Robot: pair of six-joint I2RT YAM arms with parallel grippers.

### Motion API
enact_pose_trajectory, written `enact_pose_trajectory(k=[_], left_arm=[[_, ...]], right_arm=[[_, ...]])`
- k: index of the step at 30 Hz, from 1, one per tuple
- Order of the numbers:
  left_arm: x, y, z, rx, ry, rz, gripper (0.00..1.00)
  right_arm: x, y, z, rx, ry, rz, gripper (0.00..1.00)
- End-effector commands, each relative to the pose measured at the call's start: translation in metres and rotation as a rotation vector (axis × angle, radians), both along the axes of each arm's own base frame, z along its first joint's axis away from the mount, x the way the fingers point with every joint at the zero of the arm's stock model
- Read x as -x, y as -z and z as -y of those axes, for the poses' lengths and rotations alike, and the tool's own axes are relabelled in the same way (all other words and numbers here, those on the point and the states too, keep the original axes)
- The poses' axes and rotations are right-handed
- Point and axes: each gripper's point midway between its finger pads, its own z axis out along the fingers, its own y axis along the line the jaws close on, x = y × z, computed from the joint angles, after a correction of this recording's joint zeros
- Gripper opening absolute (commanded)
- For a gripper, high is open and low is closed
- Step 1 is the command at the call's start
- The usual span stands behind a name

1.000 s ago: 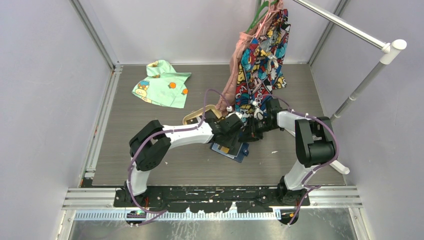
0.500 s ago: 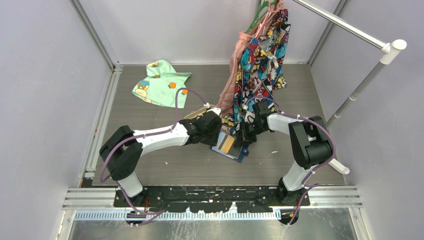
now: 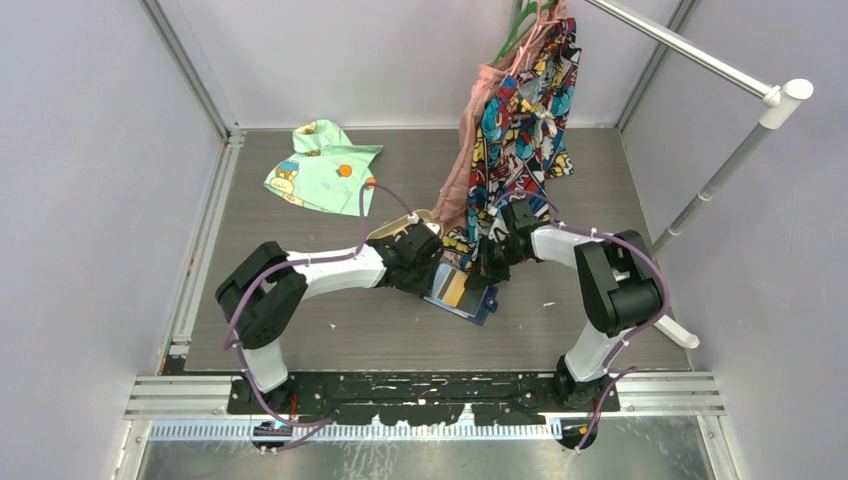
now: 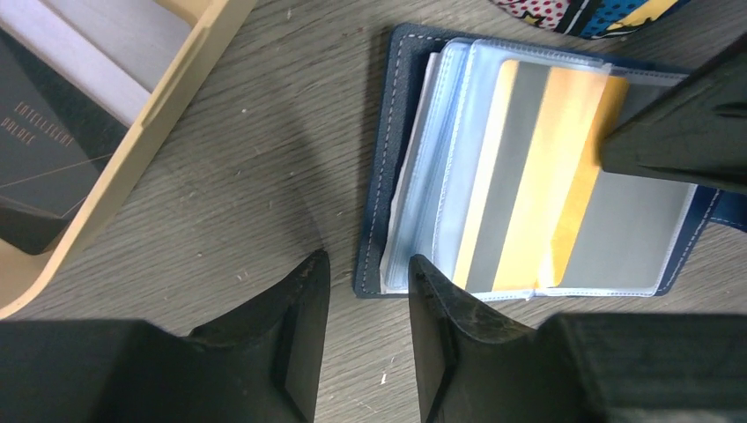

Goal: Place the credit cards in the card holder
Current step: Insert the credit card into the card holder.

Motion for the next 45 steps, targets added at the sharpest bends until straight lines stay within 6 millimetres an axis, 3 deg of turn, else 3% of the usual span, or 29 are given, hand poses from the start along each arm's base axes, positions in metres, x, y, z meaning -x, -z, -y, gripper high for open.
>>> enact_pose_trajectory(k=[1,13,20,25,29,33,38,45], left_arm=[[0.005,0.009,0.009,0.027,0.027,-0.05,0.38],[0.012,0.005,0.012,0.058,0.033,-0.078,0.37],[0.014,-0.022,0.005,0.125,-0.013,-0.027,0.42],[0.011,-0.04,-0.001,0.149,-0.023,0.029,0.44],[0.007,-0.06,0.0,0.206,-0.019,0.095,0.42],[-0.001,-0.08,0.0,0.319,-0.074,0.162,0.37],[-0.004,-0.069,-0.009,0.317,-0.107,0.125,0.32],[-0.002,-0.025,-0.006,0.209,-0.088,0.014,0.31]], right_arm=[[-0.022,0.005,-0.007,0.011,0.046,0.028,0.01],[-0.026,0.002,-0.022,-0.07,0.019,-0.001,0.01],[-0.016,-0.045,0.002,-0.139,-0.112,0.142,0.09],[-0.006,-0.067,-0.001,-0.224,-0.235,0.23,0.1],[-0.003,-0.056,-0.01,-0.192,-0.232,0.182,0.01],[-0.003,-0.036,-0.016,-0.05,-0.231,0.178,0.01],[-0.011,-0.016,-0.007,0.102,-0.186,0.182,0.01],[-0.008,0.005,-0.017,0.133,-0.197,0.098,0.01]])
